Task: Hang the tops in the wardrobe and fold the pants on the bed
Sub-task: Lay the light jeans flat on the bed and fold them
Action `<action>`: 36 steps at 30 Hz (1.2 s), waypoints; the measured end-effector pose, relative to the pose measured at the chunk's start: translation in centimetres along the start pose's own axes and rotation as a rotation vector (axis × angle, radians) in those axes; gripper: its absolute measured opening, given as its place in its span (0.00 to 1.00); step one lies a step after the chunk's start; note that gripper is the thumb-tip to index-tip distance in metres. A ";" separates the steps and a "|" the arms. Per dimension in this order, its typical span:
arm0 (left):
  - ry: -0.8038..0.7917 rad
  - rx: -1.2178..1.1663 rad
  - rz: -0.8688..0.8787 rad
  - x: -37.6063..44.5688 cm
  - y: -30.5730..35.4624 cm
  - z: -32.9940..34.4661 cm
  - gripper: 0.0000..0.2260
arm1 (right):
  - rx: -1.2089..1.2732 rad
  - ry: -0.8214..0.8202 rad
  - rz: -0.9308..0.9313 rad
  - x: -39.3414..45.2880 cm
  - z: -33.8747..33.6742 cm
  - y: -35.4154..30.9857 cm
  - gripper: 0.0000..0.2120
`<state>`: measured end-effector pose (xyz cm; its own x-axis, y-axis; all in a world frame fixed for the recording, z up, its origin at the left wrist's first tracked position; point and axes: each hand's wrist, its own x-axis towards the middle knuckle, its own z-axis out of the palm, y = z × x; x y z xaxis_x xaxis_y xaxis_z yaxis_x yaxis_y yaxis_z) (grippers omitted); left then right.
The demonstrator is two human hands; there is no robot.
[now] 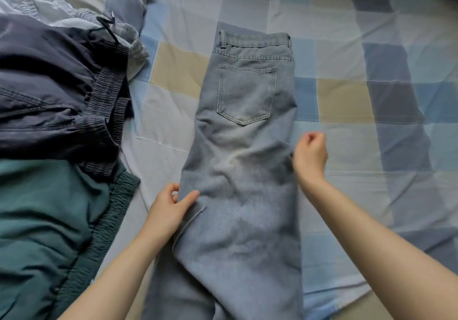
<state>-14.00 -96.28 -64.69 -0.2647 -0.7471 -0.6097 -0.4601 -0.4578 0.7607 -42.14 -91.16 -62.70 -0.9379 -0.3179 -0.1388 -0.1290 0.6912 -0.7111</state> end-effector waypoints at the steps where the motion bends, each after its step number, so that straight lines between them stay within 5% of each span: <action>1: 0.015 0.062 0.011 0.3 0.1 0.1 0.07 | -0.019 -0.030 0.146 0.4 -1.2 1.5 0.10; 4: 0.043 0.170 0.052 0.7 0.1 0.5 0.07 | 0.241 -0.384 0.479 0.2 -2.3 3.6 0.18; 7: 0.050 0.122 0.043 0.2 -0.3 0.6 0.05 | 0.256 -0.627 0.538 0.3 -2.2 3.4 0.29; 11: 0.016 -0.073 -0.101 -0.4 -0.7 0.9 0.09 | 0.302 -0.939 0.698 1.3 -2.0 2.2 0.24; 13: 0.028 -0.038 -0.112 -0.7 -1.1 0.9 0.10 | 0.337 -0.889 0.770 1.4 -2.1 2.0 0.18; 17: 0.105 -0.006 -0.072 -0.9 -1.8 0.4 0.07 | 0.778 -0.496 0.899 1.2 -3.5 3.7 0.10; 19: 0.128 -0.011 -0.051 -0.9 -2.1 0.4 0.06 | 0.878 -0.483 0.994 1.0 -4.6 5.6 0.10; 24: 0.119 -0.131 -0.108 -1.4 -2.7 0.6 0.10 | 0.660 -0.624 0.872 0.6 -5.6 8.0 0.09; 28: 0.024 -0.263 -0.226 -3.5 -4.4 0.7 0.21 | 0.106 -0.866 0.491 -1.1 -5.7 7.5 0.19; 31: -0.113 -0.331 -0.304 -6.7 -6.9 1.2 0.24 | -0.002 -1.032 0.499 -3.3 -6.6 8.7 0.25; 33: -0.152 -0.307 -0.303 -9.0 -8.1 1.4 0.23 | 0.041 -0.952 0.426 -4.8 -7.0 10.0 0.19; 36: -0.105 -0.112 -0.176 -11.4 -9.0 1.6 0.15 | 0.201 -0.617 0.395 -6.5 -8.1 11.8 0.07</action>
<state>-8.19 -82.86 -64.93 -0.2775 -0.5994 -0.7508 -0.4119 -0.6318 0.6566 -40.14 -75.70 -64.62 -0.5445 -0.4173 -0.7276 0.2959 0.7161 -0.6322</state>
